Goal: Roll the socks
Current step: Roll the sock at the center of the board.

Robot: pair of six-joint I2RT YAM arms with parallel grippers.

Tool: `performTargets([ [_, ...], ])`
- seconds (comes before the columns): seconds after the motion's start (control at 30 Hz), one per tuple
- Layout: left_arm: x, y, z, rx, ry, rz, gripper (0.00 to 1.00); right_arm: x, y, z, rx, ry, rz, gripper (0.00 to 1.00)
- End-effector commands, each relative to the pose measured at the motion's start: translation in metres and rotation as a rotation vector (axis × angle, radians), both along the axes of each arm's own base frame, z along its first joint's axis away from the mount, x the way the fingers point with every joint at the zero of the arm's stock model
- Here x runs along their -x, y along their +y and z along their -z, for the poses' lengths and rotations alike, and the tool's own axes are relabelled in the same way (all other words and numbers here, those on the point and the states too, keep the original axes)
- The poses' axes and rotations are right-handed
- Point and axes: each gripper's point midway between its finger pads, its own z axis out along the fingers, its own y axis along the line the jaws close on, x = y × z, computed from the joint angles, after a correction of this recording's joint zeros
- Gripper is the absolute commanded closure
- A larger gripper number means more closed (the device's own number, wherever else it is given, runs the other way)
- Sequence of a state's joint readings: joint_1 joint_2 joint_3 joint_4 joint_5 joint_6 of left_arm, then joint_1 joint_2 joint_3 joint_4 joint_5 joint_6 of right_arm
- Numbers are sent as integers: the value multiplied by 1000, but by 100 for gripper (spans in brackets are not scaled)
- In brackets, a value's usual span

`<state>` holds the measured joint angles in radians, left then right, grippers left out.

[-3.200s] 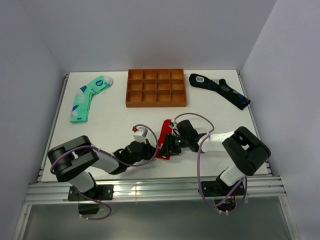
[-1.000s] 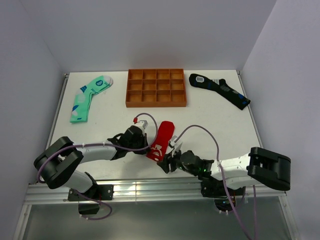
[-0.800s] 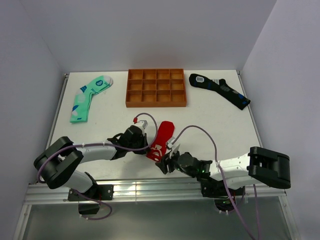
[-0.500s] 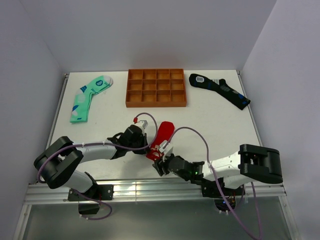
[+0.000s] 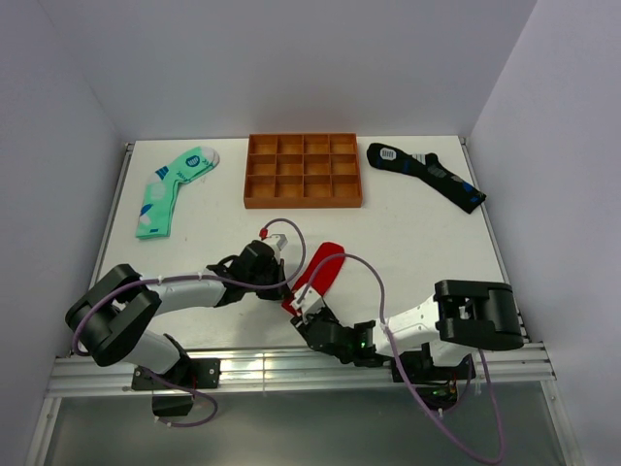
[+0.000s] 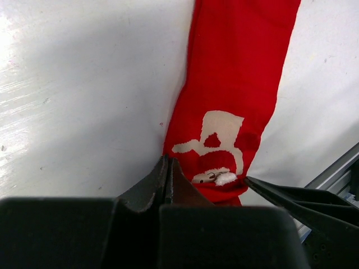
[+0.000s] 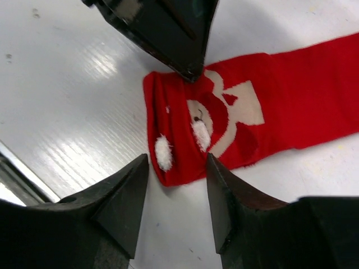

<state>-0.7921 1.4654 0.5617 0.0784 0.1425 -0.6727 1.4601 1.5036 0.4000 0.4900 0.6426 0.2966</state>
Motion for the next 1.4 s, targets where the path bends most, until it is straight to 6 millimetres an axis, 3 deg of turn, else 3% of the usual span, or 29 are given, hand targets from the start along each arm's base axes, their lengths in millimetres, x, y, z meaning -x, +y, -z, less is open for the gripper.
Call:
performTargets([
  [0.0,7,7,4,-37,30,26,100,-11,-6,-9,2,-59,89,48],
  [0.27,9,6,4,-32,37,29,100,-17,-16,-13,-20,-62,157,65],
  [0.7,10,9,5,-23,34,9,100,-10,-12,-6,-143,162,98,72],
  [1.03,7,15,-3,21,-1,-69,100,1,-15,17,-85,405,93,76],
  [1.27,7,20,-7,56,-30,-109,100,6,-9,19,-89,581,63,77],
  [1.37,4,21,-15,88,-53,-140,100,3,-14,24,-77,650,88,79],
])
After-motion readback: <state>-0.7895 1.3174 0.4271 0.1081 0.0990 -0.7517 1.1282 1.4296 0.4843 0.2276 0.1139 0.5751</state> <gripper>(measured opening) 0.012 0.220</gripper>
